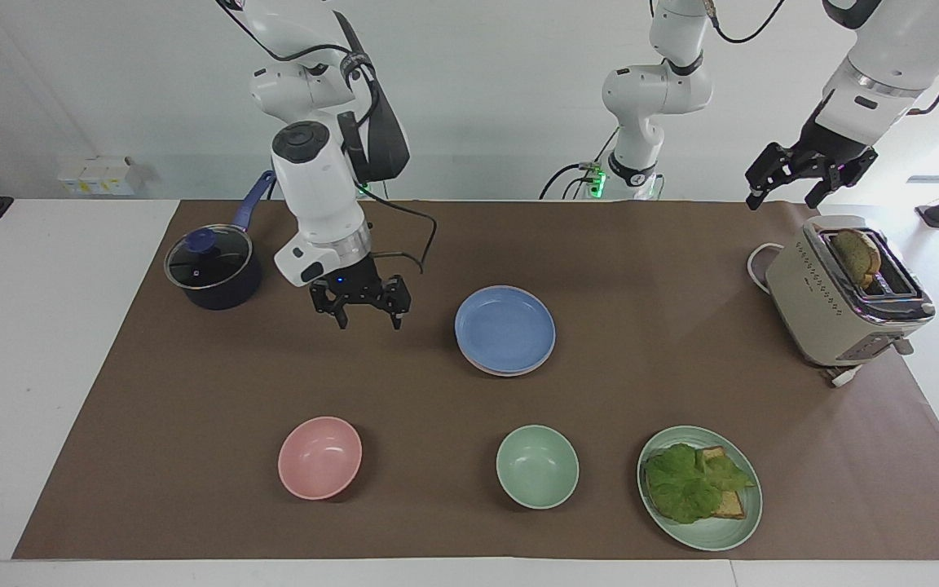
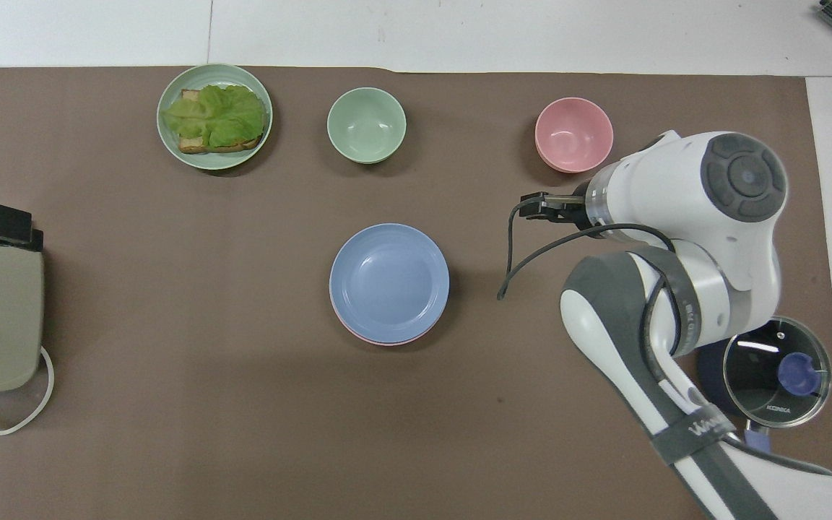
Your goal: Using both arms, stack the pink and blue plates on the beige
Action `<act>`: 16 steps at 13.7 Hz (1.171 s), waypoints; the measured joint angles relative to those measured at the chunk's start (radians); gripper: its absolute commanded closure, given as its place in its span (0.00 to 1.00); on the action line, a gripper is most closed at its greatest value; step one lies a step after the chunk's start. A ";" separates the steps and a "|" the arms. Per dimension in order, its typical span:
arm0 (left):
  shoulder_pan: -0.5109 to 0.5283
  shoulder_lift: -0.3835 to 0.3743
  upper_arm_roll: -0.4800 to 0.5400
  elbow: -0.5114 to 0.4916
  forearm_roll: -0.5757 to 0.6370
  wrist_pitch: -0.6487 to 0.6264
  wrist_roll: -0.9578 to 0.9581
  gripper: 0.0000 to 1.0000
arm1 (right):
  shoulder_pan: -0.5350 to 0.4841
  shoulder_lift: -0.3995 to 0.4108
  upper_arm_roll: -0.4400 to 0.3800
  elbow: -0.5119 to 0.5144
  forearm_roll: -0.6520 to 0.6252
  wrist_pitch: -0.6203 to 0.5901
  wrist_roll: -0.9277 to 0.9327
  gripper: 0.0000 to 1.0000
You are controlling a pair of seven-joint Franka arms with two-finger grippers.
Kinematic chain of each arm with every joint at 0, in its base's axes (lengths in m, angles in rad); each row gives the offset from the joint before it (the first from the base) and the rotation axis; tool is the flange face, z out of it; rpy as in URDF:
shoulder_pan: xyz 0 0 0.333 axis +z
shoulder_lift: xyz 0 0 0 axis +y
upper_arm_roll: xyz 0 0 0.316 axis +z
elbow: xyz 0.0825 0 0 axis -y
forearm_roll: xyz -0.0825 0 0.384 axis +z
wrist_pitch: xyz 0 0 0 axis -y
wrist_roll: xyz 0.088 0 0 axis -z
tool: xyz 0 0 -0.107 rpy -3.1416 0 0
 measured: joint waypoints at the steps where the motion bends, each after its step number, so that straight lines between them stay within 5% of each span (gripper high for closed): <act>1: 0.000 0.000 0.000 0.000 0.000 0.000 0.000 0.00 | -0.025 -0.006 0.000 0.023 -0.024 -0.034 -0.023 0.00; 9: 0.000 0.000 0.000 0.000 0.000 0.000 0.000 0.00 | -0.173 -0.167 -0.003 0.109 -0.042 -0.299 -0.199 0.00; 16: 0.000 0.000 0.000 0.000 0.000 0.000 0.000 0.00 | -0.209 -0.201 -0.003 0.235 -0.042 -0.562 -0.265 0.00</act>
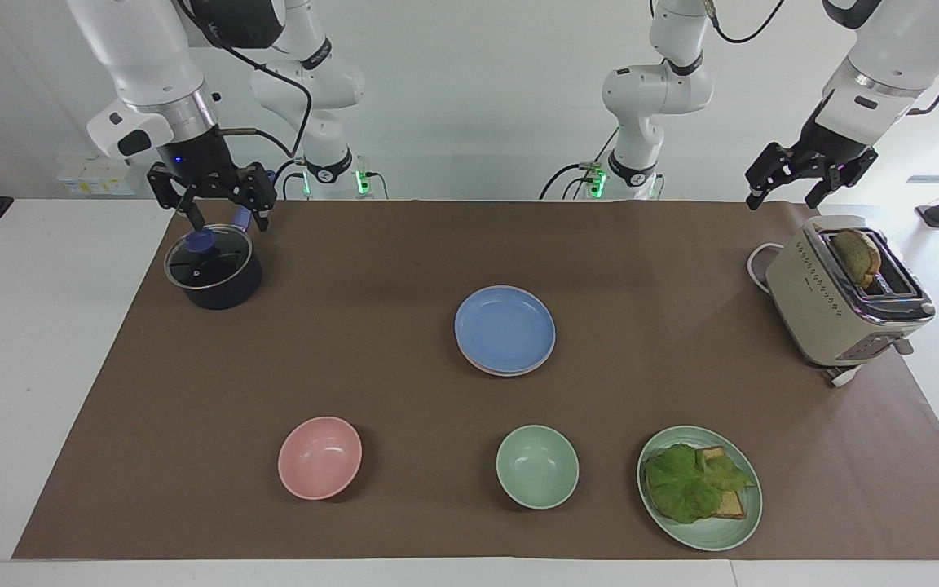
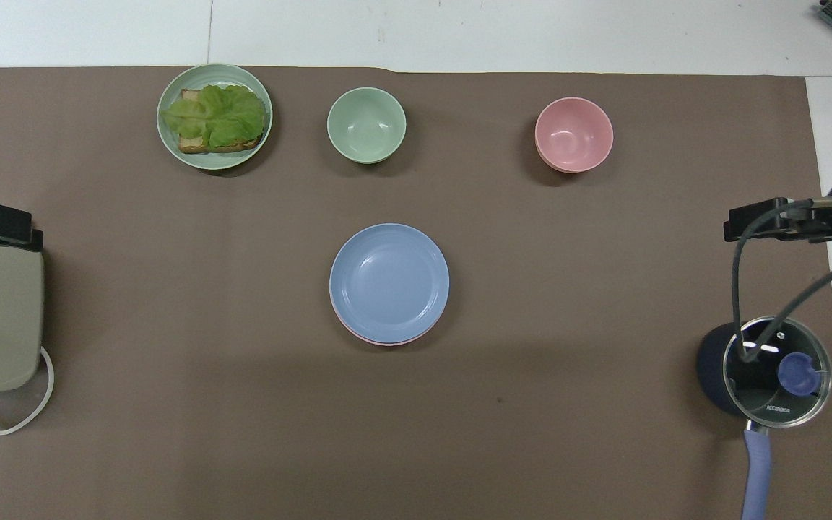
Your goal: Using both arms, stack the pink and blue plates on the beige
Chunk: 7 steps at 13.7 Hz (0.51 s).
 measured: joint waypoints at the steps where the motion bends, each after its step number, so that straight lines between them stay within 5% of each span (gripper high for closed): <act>1: 0.000 0.000 0.000 0.000 0.000 0.000 0.000 0.00 | 0.000 -0.018 -0.001 0.004 0.000 -0.035 -0.012 0.00; 7: 0.000 0.000 0.000 0.000 0.000 0.000 0.000 0.00 | -0.008 -0.060 -0.007 -0.030 -0.001 -0.089 -0.034 0.00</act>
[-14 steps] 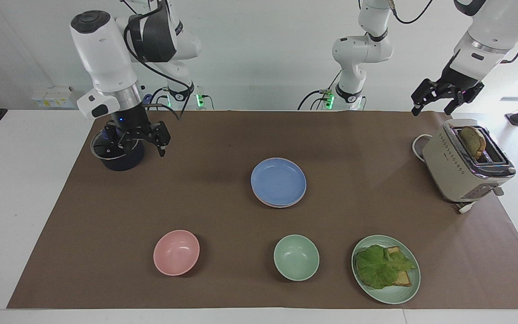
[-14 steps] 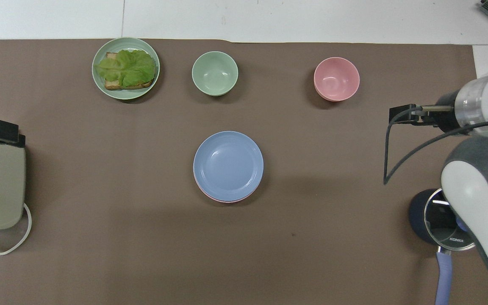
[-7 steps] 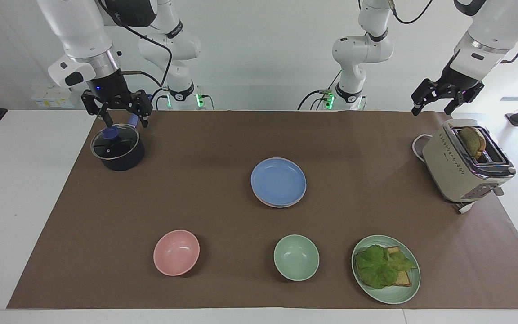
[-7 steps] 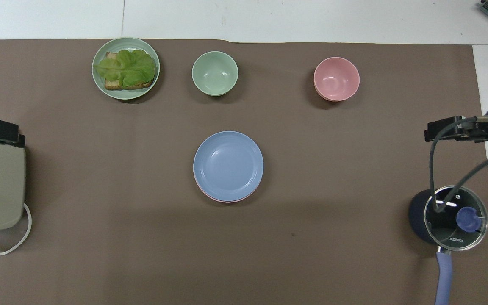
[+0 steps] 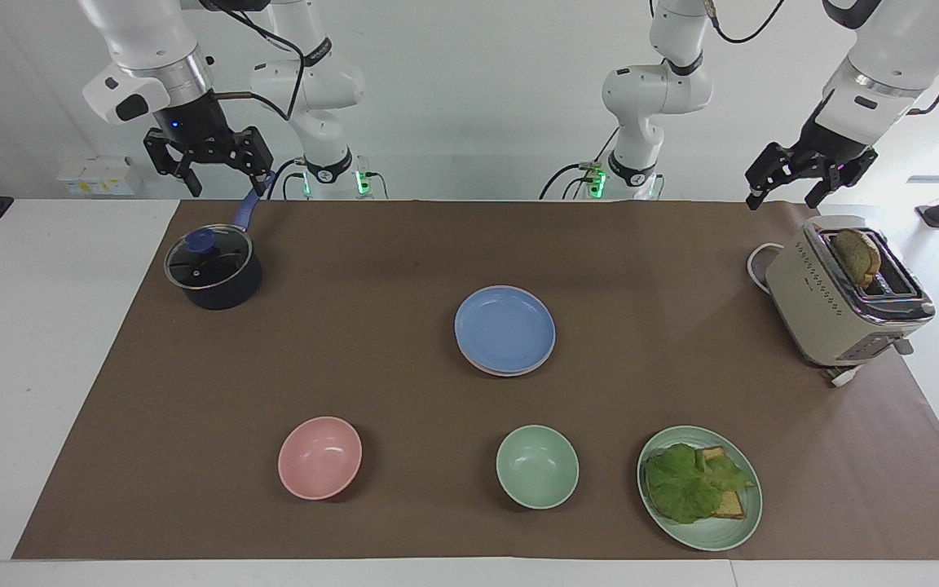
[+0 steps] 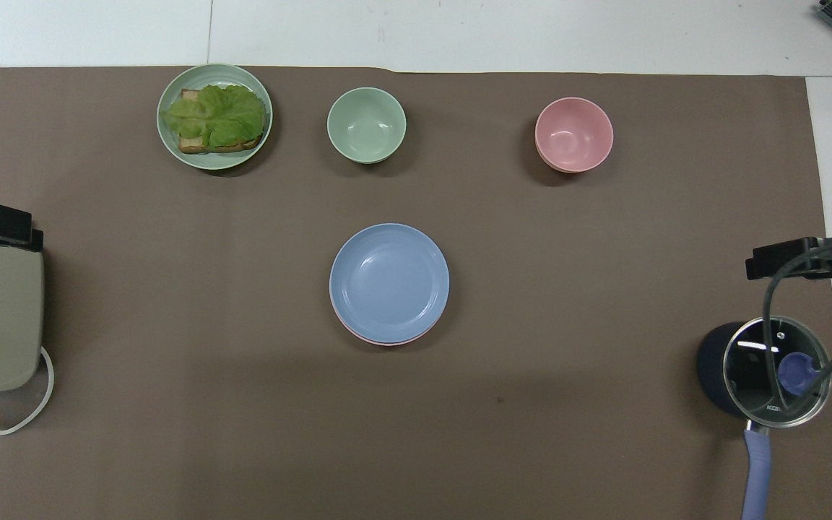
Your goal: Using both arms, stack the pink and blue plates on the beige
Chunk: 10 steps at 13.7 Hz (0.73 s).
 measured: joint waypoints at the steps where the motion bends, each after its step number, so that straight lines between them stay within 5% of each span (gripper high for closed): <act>1: 0.000 0.000 0.000 0.000 0.000 0.000 0.000 0.00 | -0.004 0.004 0.000 0.005 0.000 -0.015 0.000 0.00; 10: 0.000 0.000 0.000 0.000 0.000 0.000 0.000 0.00 | -0.011 0.007 0.000 0.016 0.000 -0.019 0.000 0.00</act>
